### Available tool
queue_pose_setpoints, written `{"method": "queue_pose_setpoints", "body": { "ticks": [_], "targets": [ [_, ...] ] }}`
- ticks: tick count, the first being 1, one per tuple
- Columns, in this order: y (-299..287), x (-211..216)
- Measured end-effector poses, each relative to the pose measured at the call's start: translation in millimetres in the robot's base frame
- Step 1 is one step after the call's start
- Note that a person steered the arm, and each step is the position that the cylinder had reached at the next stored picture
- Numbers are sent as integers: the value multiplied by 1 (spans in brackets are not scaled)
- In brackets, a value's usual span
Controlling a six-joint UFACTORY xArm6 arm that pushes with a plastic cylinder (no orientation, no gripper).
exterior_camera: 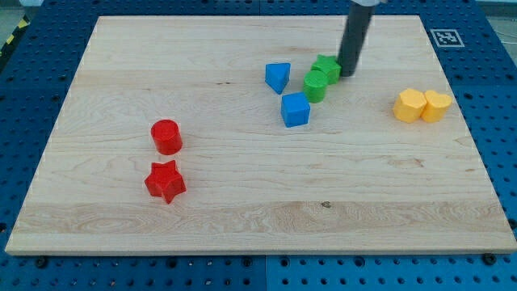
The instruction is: Place the green star to the top of the blue triangle
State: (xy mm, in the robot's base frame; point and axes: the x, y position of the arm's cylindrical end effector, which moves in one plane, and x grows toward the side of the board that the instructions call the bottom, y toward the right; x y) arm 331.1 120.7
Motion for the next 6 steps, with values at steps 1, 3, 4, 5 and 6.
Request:
{"method": "queue_pose_setpoints", "body": {
  "ticks": [1, 3, 4, 5, 6],
  "targets": [
    [-14, -8],
    [10, 3],
    [10, 26],
    [-37, 27],
    [-70, 7]
  ]
}}
